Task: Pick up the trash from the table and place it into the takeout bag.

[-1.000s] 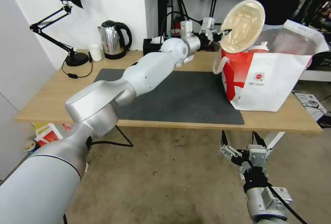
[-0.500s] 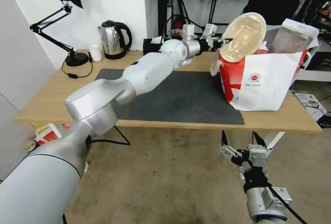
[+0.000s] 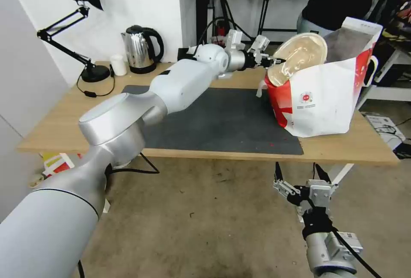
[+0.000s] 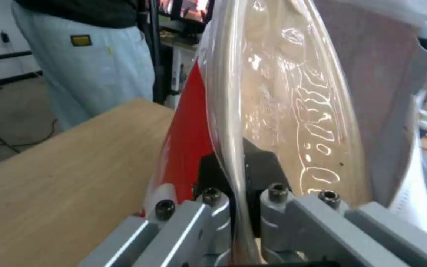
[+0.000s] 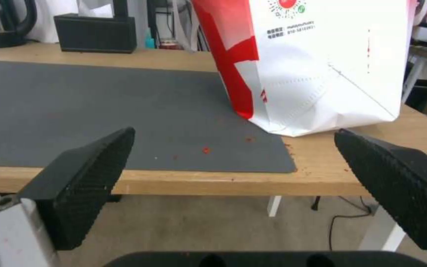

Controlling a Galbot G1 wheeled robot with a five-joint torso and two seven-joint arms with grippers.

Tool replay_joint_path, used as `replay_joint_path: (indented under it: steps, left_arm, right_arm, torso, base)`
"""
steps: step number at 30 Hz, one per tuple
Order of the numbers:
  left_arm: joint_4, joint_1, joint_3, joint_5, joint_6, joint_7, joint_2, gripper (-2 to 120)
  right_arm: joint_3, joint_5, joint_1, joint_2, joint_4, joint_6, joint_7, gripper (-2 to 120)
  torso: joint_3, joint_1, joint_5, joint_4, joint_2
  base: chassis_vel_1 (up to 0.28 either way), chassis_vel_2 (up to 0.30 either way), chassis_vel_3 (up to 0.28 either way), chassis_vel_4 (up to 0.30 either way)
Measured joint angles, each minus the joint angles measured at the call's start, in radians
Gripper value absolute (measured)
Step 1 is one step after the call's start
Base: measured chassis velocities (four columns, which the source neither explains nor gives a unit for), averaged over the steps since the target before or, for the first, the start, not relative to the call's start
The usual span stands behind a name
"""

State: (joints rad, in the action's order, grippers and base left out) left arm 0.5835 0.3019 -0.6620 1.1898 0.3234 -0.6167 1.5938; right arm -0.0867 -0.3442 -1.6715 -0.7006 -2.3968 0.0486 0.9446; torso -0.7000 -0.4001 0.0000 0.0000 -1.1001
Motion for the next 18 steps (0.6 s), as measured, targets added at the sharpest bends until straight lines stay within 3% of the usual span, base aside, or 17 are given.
replay_joint_path:
  steps: [10,13,17,18]
  left_arm:
    - [-0.013,0.011,-0.003,-0.079,0.038,-0.096,0.0,3]
    - [-0.018,0.011,-0.002,-0.09,0.038,-0.124,0.0,19]
    - [-0.025,0.011,-0.003,-0.11,0.031,-0.145,0.0,28]
    - [-0.026,0.011,-0.004,-0.118,0.029,-0.155,0.0,37]
  right_arm:
    - [0.0,0.0,0.0,0.0,0.0,0.0,0.0,100]
    - [0.0,0.0,0.0,0.0,0.0,0.0,0.0,100]
    - [0.0,0.0,0.0,0.0,0.0,0.0,0.0,100]
    - [0.0,0.0,0.0,0.0,0.0,0.0,0.0,100]
  torso:
    - [0.0,0.0,0.0,0.0,0.0]
    - [0.0,0.0,0.0,0.0,0.0]
    - [0.0,0.0,0.0,0.0,0.0]
    - [0.0,0.0,0.0,0.0001,0.0]
  base:
    - [0.0,0.0,0.0,0.0]
    - [0.0,0.0,0.0,0.0]
    - [0.0,0.0,0.0,0.0]
    - [0.0,0.0,0.0,0.0]
